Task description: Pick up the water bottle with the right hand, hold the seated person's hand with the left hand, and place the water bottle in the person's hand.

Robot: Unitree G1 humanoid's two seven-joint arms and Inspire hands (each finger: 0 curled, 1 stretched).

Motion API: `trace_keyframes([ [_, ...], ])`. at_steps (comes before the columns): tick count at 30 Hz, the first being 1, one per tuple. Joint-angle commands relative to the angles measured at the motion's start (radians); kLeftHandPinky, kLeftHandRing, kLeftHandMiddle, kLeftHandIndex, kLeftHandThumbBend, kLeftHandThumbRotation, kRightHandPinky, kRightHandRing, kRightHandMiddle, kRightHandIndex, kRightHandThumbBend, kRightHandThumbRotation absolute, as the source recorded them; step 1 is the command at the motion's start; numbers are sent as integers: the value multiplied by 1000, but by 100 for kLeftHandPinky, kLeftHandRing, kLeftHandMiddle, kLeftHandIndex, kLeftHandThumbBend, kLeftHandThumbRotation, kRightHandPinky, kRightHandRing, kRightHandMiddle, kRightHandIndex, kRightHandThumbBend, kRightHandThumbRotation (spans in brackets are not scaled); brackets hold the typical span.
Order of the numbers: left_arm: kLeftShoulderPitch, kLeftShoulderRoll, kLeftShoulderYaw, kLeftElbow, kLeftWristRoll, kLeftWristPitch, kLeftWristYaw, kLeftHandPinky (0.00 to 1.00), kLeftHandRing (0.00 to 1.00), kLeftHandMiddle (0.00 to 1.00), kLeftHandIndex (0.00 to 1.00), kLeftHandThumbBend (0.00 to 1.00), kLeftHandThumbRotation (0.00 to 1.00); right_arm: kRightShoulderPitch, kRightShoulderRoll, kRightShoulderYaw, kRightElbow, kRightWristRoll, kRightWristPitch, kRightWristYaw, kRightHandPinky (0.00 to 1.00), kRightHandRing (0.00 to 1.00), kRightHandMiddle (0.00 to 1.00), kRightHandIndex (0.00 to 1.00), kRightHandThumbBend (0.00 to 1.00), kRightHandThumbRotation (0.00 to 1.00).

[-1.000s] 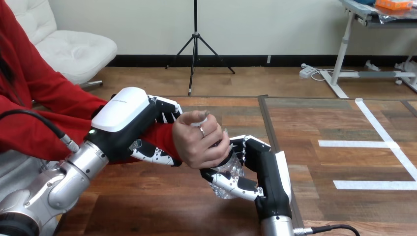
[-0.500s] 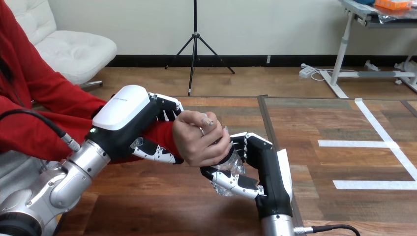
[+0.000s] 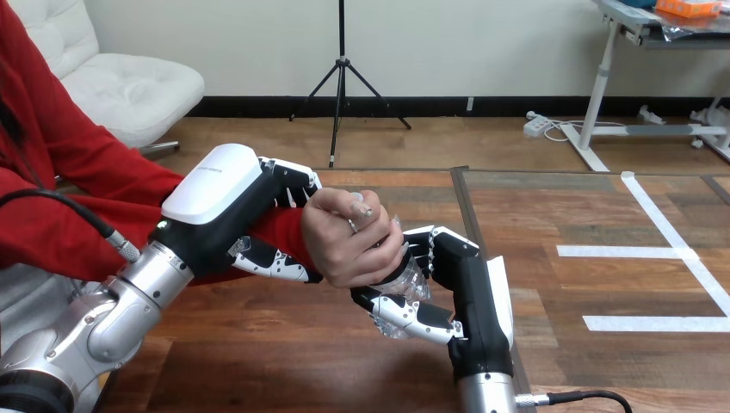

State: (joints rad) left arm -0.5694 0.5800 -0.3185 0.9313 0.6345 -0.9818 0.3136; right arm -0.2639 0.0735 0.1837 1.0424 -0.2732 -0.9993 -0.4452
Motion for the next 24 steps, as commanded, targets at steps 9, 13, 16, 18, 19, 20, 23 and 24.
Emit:
trace_keyframes([
  [9,-66,-43,14,-49,-18,-31,14,29,35,43,45,82,3,-17,157,41,-98,-4,-11,13,36,42,47,47,78,0],
  [13,-68,-38,12,-44,-10,-33,19,30,37,44,46,81,6,-16,153,41,-103,-12,9,6,36,43,48,48,79,0],
  [16,-68,-35,12,-43,-7,-33,19,34,40,46,49,82,10,-15,149,42,-111,-29,28,-13,36,43,50,49,81,0],
  [18,-68,-32,11,-44,0,-31,24,37,42,48,51,83,13,-14,148,43,-114,-35,35,-21,38,44,51,51,83,0],
  [19,-67,-30,10,-46,3,-28,25,38,43,49,52,84,14,-13,147,44,-118,-41,44,-30,38,45,52,51,84,0],
  [20,-66,-28,10,-47,4,-27,25,40,45,51,53,85,16,-11,146,45,-121,-45,51,-35,40,46,53,52,86,0],
  [23,-63,-24,11,-51,6,-22,20,46,51,57,60,87,22,-5,144,48,-135,-52,77,-44,47,53,58,58,90,4],
  [24,-63,-23,11,-52,6,-21,18,47,53,59,61,87,23,-3,143,49,-139,-53,84,-45,49,55,59,59,91,6],
])
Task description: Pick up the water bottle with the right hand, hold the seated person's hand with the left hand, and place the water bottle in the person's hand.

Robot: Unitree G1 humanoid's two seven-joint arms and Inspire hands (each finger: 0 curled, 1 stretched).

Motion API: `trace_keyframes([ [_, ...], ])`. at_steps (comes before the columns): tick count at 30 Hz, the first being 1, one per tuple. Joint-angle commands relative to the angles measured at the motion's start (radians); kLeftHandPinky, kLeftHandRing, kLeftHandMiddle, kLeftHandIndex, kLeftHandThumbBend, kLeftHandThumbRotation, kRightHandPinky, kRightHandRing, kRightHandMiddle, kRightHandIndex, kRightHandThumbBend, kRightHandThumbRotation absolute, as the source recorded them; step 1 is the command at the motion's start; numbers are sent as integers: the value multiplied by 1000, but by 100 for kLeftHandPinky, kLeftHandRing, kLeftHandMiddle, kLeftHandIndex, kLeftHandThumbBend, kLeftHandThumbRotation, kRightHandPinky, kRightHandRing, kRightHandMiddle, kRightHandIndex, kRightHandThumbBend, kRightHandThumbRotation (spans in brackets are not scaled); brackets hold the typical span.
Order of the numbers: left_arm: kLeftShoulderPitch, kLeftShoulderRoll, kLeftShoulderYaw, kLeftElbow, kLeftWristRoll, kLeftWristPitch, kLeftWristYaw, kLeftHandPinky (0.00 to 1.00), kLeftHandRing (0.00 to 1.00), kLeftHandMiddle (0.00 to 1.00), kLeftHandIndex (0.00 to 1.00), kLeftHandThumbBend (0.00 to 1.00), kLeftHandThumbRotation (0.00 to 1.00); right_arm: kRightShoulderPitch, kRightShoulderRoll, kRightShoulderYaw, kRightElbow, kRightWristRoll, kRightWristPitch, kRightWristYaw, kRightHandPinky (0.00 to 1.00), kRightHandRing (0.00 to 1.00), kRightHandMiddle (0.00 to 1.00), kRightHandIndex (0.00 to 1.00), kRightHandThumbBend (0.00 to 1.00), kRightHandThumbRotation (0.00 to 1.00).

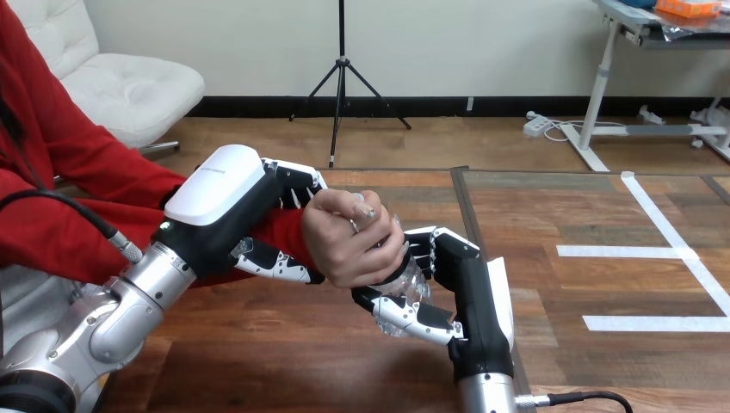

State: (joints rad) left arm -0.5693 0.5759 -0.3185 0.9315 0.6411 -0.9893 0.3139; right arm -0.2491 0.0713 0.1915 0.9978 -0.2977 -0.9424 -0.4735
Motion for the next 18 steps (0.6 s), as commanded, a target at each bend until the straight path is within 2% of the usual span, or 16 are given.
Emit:
trace_keyframes([
  [1,-61,-18,12,-55,-5,-13,11,48,54,60,62,88,25,-15,144,43,-100,-31,40,-19,51,57,60,60,92,7],
  [6,-57,-15,16,-62,-20,-14,-10,55,63,69,71,91,31,-3,139,51,-129,-44,93,-27,66,71,73,72,97,22],
  [7,-55,-14,16,-67,-23,-12,-18,56,64,70,72,91,32,0,135,55,-139,-47,112,-20,69,74,75,74,98,24],
  [8,-54,-13,16,-71,-24,-10,-23,59,67,74,76,93,34,3,132,58,-147,-48,125,-14,76,81,82,81,99,31],
  [11,-49,-9,18,-88,-21,-2,-28,63,71,78,80,95,36,11,125,68,-172,-44,165,10,84,88,89,89,99,38],
  [16,-40,-5,23,-116,-31,8,-55,69,78,84,86,98,41,25,119,79,-212,-31,224,38,94,96,96,96,100,47],
  [18,-35,-3,26,-128,-36,14,-67,74,82,87,89,99,44,31,117,82,-227,-29,241,44,97,98,98,98,100,50],
])
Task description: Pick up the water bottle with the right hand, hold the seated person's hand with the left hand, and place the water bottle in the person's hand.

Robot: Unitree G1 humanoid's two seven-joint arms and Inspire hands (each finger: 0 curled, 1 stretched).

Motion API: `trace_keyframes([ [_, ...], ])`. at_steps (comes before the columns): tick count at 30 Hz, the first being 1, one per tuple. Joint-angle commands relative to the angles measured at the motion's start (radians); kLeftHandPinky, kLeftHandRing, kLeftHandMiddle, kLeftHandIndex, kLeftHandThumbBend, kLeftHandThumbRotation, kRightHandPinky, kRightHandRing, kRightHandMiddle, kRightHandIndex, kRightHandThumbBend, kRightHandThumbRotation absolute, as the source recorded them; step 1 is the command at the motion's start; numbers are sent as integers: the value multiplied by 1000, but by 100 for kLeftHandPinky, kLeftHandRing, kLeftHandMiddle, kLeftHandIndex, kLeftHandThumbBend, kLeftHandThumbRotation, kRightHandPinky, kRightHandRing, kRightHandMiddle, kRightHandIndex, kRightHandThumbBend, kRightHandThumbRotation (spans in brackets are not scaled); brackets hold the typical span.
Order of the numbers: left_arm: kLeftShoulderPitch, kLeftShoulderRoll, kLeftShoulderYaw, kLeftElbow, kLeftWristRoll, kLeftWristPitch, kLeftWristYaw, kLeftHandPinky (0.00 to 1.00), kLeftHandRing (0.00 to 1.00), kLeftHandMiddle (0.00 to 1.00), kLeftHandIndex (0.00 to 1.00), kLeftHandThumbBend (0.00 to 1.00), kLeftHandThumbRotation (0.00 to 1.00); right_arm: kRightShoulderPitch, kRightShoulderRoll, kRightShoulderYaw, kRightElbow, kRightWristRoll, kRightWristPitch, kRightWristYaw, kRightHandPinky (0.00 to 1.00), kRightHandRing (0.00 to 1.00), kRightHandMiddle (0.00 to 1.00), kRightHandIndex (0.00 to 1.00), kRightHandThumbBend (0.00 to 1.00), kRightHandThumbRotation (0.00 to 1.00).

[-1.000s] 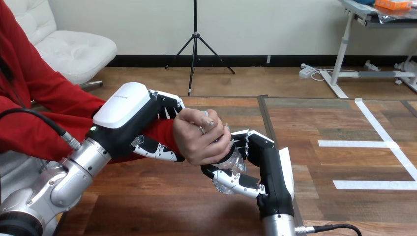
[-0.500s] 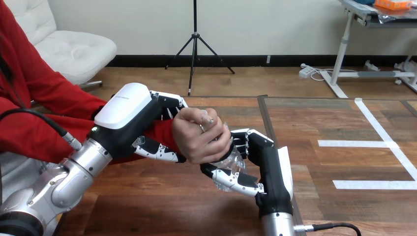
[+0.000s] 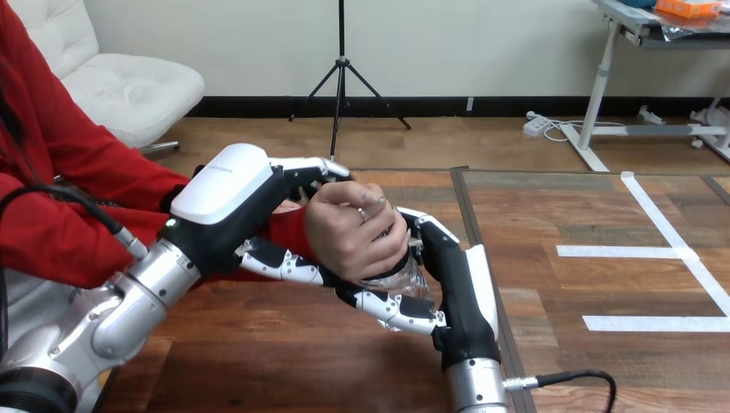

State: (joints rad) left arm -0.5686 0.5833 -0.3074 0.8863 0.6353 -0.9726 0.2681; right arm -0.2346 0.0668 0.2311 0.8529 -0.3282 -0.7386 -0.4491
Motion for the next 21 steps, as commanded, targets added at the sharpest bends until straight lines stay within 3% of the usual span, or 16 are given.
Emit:
trace_keyframes([
  [1,-32,-8,17,-95,-30,5,-29,75,83,88,90,99,45,20,122,43,-90,6,48,25,98,98,99,99,100,51],
  [8,-10,1,31,-156,-24,39,-51,88,92,95,97,100,53,36,120,50,-123,17,88,37,100,100,100,100,100,58],
  [21,26,16,47,-242,-36,91,-95,98,99,100,100,100,58,40,114,64,-138,11,110,12,100,100,100,100,100,65],
])
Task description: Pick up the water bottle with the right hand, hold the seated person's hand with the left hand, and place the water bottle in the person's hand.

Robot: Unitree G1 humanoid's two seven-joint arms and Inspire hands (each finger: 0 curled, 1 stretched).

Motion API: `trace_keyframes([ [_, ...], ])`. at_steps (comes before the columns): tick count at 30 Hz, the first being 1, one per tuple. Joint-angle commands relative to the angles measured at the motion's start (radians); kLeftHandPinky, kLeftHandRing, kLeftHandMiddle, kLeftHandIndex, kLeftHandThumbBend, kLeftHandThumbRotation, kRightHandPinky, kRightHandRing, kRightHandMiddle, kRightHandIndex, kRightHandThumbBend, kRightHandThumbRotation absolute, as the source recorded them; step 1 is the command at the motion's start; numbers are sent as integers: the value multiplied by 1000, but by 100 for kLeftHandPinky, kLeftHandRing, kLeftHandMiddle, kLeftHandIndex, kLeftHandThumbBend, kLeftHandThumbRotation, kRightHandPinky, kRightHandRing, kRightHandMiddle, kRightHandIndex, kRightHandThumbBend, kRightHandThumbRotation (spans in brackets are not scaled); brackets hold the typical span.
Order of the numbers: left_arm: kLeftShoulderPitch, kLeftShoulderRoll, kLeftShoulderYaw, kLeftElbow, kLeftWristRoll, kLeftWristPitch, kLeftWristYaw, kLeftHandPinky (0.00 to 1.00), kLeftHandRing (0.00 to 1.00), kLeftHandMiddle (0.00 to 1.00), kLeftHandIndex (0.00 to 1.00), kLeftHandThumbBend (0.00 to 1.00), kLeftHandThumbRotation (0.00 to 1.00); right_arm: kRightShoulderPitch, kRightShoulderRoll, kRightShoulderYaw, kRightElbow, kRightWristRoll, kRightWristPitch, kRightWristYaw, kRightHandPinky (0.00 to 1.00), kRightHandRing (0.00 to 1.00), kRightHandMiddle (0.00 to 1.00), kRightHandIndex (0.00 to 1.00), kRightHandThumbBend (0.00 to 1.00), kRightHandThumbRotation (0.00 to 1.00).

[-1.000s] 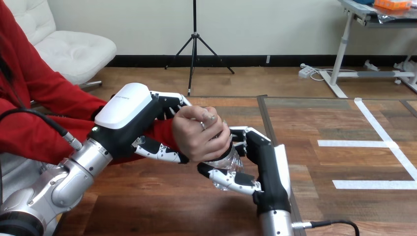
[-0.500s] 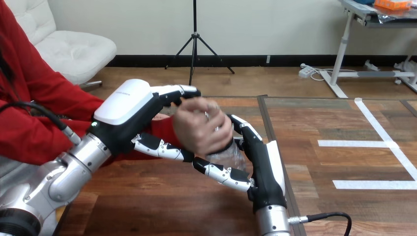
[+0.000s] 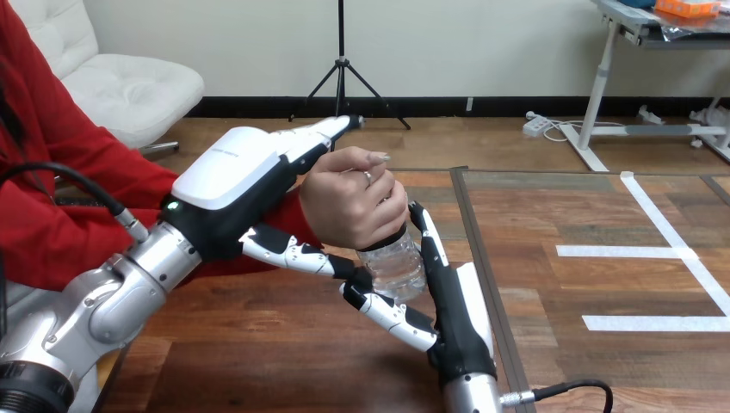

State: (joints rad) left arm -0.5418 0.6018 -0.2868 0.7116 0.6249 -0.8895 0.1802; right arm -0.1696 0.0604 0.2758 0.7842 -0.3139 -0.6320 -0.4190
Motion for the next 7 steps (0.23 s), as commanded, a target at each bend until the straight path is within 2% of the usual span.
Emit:
trace_keyframes([
  [1,-1,-2,26,-70,-22,9,-6,98,100,100,100,100,58,-26,120,20,-69,-6,5,-24,100,100,100,100,100,66],
  [7,6,4,28,-92,-22,23,-17,99,100,100,100,100,58,-27,117,25,-72,-4,12,-31,100,100,100,100,100,68],
])
